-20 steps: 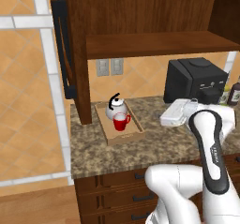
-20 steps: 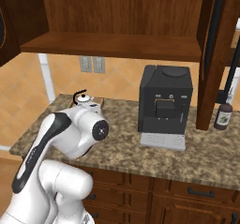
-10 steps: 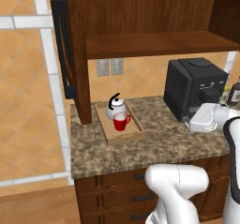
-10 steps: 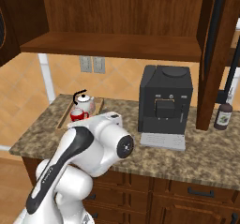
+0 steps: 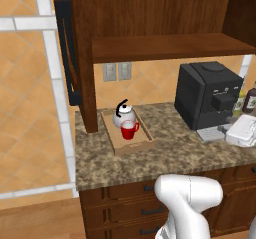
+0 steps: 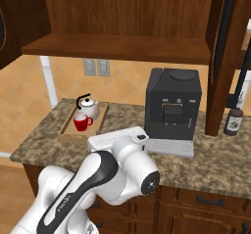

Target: Pick the kettle from the counter and place it on the tray. Then pick the mug from the cabinet and place it on the tray. Then close the cabinet doors.

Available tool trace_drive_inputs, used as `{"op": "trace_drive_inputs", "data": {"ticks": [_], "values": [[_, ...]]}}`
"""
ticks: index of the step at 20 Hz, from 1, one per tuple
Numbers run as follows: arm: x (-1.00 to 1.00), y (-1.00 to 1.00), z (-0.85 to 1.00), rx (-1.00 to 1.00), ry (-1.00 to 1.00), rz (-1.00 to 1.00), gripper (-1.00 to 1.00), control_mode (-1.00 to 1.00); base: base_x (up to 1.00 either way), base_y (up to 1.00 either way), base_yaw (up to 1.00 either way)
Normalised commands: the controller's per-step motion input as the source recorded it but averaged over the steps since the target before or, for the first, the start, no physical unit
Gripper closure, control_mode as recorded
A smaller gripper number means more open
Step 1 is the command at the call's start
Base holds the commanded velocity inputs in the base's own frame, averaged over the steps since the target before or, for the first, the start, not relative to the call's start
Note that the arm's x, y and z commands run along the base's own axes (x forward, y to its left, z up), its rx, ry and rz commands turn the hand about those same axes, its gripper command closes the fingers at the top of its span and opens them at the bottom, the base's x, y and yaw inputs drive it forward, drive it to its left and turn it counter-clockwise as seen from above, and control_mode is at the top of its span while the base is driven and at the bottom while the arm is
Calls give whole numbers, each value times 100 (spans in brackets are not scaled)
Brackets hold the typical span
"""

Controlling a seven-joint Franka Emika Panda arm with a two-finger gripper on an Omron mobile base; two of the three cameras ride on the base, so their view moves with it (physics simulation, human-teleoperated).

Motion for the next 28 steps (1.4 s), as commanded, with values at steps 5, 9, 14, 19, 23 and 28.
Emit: {"op": "trace_drive_inputs", "data": {"ticks": [5,9,14,19,23,28], "values": [[3,-49,28,8,-7,-5,-100,-100,0,0,0],[3,-45,38,5,-1,-5,-100,-100,0,0,0],[5,-40,18,2,0,-7,-100,-100,0,0,0],[2,-51,10,5,-6,-7,-100,-100,0,0,0],[0,-41,10,13,-17,-2,-100,-100,0,0,0],[5,-31,22,11,-21,0,-100,-100,0,0,0]]}}
